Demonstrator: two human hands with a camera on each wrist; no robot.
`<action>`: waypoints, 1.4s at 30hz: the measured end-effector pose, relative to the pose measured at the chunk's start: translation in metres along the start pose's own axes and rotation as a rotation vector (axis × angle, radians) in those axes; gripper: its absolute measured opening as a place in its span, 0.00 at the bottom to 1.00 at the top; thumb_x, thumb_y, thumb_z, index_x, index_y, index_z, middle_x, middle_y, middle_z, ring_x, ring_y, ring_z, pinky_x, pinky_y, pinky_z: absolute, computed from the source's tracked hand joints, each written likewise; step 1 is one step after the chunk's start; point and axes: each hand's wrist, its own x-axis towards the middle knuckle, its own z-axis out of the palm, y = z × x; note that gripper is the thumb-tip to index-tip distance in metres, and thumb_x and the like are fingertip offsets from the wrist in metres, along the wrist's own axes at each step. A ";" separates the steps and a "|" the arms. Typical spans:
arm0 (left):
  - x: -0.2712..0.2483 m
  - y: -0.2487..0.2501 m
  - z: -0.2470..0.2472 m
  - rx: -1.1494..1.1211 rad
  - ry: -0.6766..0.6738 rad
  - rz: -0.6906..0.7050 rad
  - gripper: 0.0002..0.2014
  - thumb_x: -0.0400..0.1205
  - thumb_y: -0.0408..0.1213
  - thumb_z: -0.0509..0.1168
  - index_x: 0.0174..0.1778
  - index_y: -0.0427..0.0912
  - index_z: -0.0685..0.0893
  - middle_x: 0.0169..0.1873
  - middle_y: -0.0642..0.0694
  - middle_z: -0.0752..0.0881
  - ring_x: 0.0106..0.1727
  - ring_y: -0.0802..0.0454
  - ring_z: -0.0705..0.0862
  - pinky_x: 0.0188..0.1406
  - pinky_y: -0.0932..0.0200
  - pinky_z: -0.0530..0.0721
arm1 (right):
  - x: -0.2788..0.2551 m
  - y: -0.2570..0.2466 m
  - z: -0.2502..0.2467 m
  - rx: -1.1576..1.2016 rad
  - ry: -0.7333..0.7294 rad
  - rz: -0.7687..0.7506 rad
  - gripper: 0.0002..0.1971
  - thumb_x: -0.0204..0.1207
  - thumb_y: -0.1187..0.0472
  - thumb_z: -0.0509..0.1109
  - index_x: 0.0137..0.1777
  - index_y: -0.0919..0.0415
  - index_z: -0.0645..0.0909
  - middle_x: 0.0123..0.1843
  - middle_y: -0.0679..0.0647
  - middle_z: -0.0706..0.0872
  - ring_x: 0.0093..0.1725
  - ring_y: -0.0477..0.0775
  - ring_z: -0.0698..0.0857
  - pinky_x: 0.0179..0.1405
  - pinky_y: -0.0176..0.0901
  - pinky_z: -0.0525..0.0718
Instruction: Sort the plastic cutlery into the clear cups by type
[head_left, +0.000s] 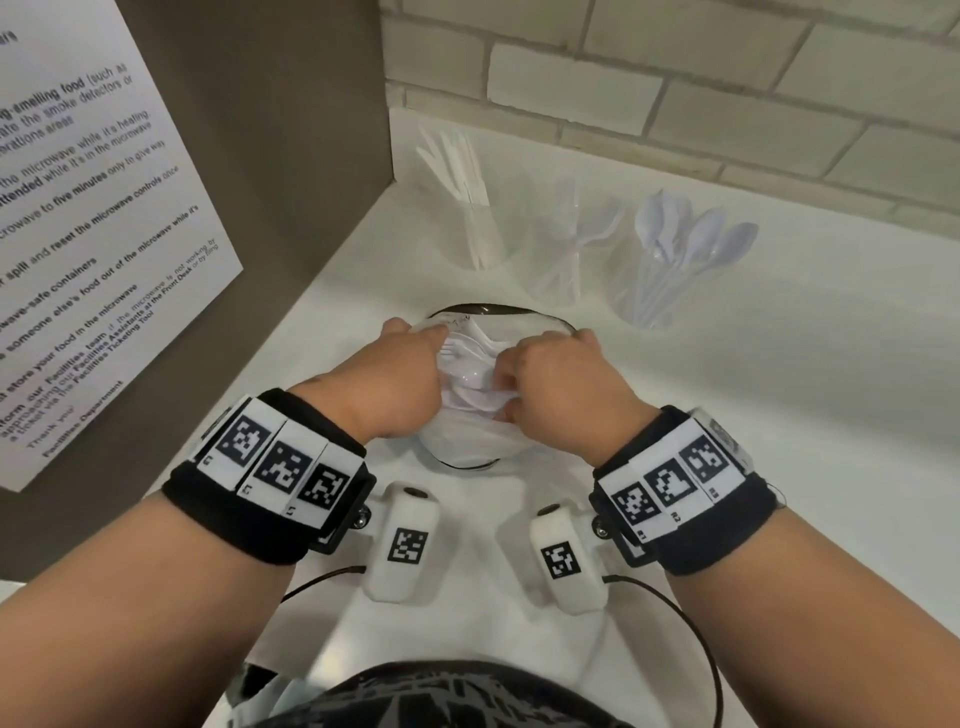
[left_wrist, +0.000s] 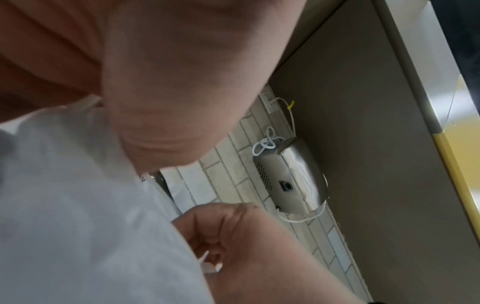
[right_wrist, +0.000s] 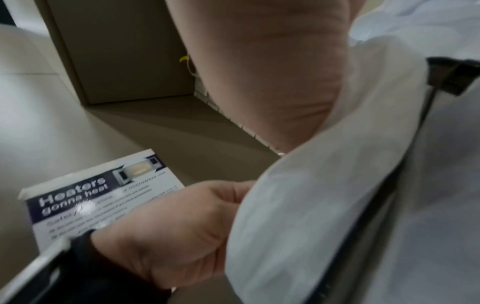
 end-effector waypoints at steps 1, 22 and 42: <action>0.000 -0.001 0.001 -0.044 0.027 0.019 0.32 0.82 0.29 0.55 0.83 0.51 0.58 0.74 0.40 0.63 0.60 0.41 0.81 0.60 0.58 0.76 | 0.000 -0.002 0.002 0.021 0.000 -0.011 0.16 0.76 0.50 0.71 0.61 0.55 0.79 0.56 0.52 0.82 0.57 0.58 0.82 0.60 0.51 0.72; -0.002 -0.007 0.006 -0.236 0.025 0.077 0.37 0.77 0.25 0.59 0.82 0.53 0.60 0.74 0.45 0.62 0.68 0.46 0.76 0.59 0.69 0.70 | 0.019 0.001 0.002 0.176 -0.236 0.054 0.22 0.76 0.48 0.70 0.62 0.62 0.77 0.58 0.55 0.82 0.59 0.58 0.81 0.52 0.43 0.76; -0.001 -0.008 0.000 -0.172 0.068 0.047 0.37 0.75 0.28 0.63 0.81 0.55 0.64 0.72 0.47 0.66 0.62 0.47 0.80 0.55 0.66 0.73 | 0.016 0.006 -0.005 0.430 -0.187 0.109 0.18 0.73 0.50 0.74 0.56 0.62 0.82 0.48 0.51 0.81 0.50 0.55 0.81 0.46 0.38 0.73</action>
